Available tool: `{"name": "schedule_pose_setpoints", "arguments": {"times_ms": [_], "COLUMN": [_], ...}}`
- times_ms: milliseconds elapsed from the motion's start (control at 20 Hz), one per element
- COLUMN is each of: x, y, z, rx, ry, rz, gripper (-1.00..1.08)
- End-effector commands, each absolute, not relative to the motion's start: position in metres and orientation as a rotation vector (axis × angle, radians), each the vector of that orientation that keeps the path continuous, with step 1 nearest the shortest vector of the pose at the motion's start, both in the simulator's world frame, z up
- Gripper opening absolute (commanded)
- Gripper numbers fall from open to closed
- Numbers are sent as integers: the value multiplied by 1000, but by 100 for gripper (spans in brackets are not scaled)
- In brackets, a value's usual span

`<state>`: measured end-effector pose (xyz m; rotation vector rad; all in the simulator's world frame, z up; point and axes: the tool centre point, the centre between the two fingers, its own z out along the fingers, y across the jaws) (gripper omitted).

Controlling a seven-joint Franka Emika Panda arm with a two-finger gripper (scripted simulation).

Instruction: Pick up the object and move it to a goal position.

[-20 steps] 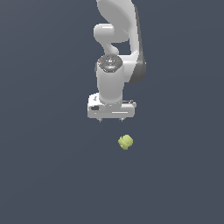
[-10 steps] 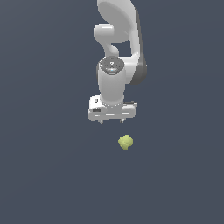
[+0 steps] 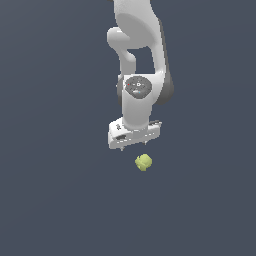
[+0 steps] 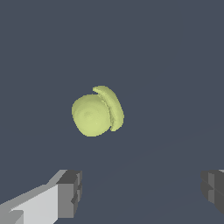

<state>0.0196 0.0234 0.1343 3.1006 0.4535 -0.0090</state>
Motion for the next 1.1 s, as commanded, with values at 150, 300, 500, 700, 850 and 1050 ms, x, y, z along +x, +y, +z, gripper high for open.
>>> {"name": "schedule_pose_setpoints", "arguments": {"times_ms": [150,300,500,700,850,1050], "x": [34,41,47,50,52,51], "y": [45,54,64,71,73,73], "z": [116,107,99,93,91,90], "rx": [3047,3017,2982,2957,2948,2949], "ry": [732,856,979,1057,1085,1083], "rz": [-8,-7,-4,-1,0,-1], "gripper": [100,100,100,100,100,100]}}
